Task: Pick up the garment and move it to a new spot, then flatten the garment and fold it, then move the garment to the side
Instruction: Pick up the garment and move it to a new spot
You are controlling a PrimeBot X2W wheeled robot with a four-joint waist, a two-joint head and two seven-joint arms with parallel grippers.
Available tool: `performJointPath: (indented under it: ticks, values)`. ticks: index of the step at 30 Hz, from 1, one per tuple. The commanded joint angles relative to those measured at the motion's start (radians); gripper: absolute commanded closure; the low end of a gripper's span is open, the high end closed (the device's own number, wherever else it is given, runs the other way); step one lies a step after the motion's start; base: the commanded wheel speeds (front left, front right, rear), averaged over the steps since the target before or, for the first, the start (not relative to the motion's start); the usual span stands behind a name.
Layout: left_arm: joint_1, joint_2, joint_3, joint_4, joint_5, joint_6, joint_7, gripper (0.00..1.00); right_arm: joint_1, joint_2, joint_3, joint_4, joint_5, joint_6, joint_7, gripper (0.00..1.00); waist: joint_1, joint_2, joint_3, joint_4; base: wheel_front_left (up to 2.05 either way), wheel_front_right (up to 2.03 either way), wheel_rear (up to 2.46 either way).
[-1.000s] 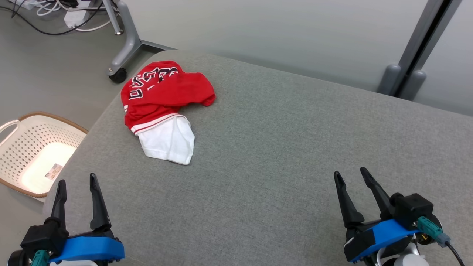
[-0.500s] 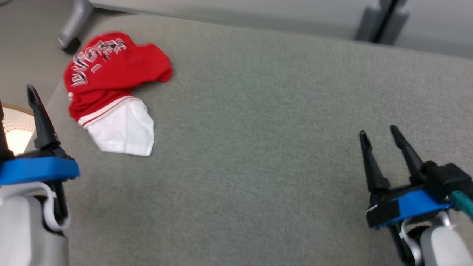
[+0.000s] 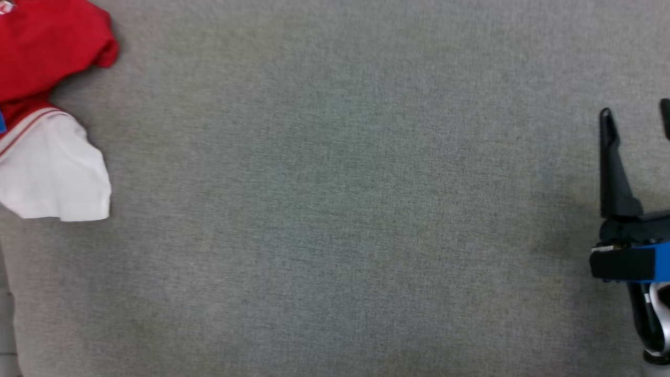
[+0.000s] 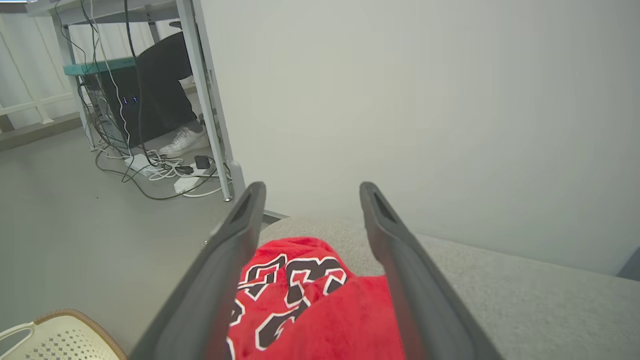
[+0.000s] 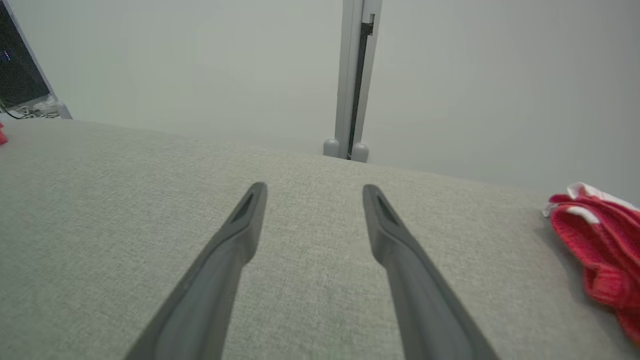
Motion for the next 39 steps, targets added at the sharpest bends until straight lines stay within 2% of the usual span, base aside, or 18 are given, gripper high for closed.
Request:
performJointPath:
  ticks: [1, 8, 15, 23, 24, 31, 39]
  values:
    - [-0.037, 0.015, -0.006, 0.037, -0.005, -0.007, 0.014, 0.0, -0.007, -0.01, -0.01, -0.015, -0.004, 0.0, 0.005, 0.0, -0.0003, 0.0, 0.026, 0.003, 0.0, 0.0, 0.0]
    - [-0.138, 0.041, -0.057, 0.271, -0.019, -0.03, 0.17, 0.0, -0.005, -0.012, -0.024, -0.056, -0.01, 0.0, 0.015, 0.0, -0.0003, 0.0, 0.068, -0.009, 0.0, 0.0, 0.0]
    - [-0.169, 0.023, -0.09, 0.466, -0.063, -0.044, 0.359, 0.0, -0.019, -0.015, -0.024, -0.064, -0.014, 0.0, 0.025, 0.0, -0.0003, 0.0, 0.069, -0.005, 0.0, 0.0, 0.0]
    - [-0.17, 0.006, -0.108, 0.562, -0.092, -0.05, 0.416, 0.0, -0.022, -0.02, -0.011, -0.047, -0.005, 0.0, 0.025, 0.0, -0.0003, 0.0, 0.049, -0.015, 0.0, 0.0, 0.0]
    - [-0.173, 0.006, -0.108, 0.566, -0.097, -0.05, 0.409, 1.0, -0.024, -0.02, -0.011, -0.044, -0.003, 0.0, 0.022, 0.0, -0.0003, 0.0, 0.045, -0.018, 0.0, 0.0, 0.0]
    - [-0.203, 0.044, -0.121, 0.548, -0.089, -0.053, 0.316, 1.0, -0.018, -0.002, -0.01, 0.002, 0.006, 0.0, -0.01, 0.0, -0.0003, 0.0, -0.017, -0.05, 0.0, 0.0, 0.0]
    - [-0.264, 0.08, -0.171, 0.453, -0.054, -0.053, 0.106, 1.0, 0.001, 0.034, 0.007, 0.082, 0.021, 0.0, -0.06, 0.0, -0.0003, 0.0, -0.127, -0.1, 0.0, 0.0, 0.0]
